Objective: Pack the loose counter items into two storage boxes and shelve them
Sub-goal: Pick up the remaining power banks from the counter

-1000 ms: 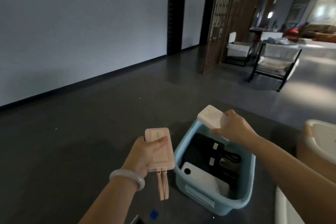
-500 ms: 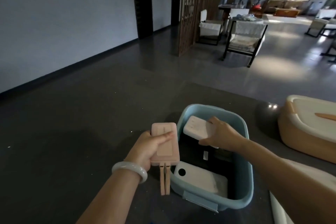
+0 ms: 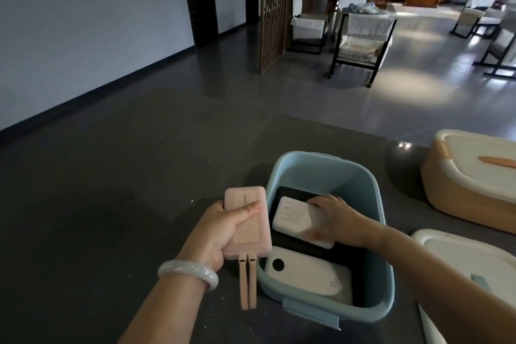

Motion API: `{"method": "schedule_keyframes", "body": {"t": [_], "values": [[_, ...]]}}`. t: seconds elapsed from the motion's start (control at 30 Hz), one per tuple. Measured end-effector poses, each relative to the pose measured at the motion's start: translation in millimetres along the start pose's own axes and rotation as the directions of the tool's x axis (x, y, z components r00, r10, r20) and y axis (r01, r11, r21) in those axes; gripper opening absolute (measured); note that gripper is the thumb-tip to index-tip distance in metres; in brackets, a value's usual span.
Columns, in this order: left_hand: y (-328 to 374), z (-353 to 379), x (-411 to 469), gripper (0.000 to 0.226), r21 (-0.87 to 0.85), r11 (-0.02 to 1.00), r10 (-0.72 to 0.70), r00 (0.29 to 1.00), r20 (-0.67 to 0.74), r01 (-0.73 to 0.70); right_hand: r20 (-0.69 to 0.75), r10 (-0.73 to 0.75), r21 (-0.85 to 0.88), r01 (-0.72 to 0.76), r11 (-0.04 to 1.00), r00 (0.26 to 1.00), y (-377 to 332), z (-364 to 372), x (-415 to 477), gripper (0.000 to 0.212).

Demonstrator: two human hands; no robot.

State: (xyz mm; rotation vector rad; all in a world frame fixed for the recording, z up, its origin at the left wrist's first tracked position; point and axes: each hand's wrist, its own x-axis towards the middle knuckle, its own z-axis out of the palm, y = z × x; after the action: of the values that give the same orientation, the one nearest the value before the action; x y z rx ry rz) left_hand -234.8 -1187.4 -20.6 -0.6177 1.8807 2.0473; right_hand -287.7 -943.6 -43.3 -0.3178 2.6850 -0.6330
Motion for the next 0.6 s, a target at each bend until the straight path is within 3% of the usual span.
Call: {"method": "schedule_keyframes", "body": {"t": [0.23, 0.5, 0.6], "values": [[4, 3, -5, 0.042, -0.020, 0.999, 0.026, 0.999, -0.032, -0.027, 0.139, -0.161, 0.024, 0.159, 0.987, 0.977, -6, 1, -14, 0.073], [3, 4, -6, 0.053, -0.032, 0.999, 0.024, 0.999, -0.037, -0.026, 0.212, -0.242, 0.097, 0.226, 0.969, 0.947, -11, 14, -28, 0.072], [3, 4, -6, 0.061, -0.032, 0.999, 0.018, 0.999, -0.028, -0.019, 0.237, -0.238, 0.133, 0.211, 0.968, 0.942, -10, 11, -33, 0.062]]}}
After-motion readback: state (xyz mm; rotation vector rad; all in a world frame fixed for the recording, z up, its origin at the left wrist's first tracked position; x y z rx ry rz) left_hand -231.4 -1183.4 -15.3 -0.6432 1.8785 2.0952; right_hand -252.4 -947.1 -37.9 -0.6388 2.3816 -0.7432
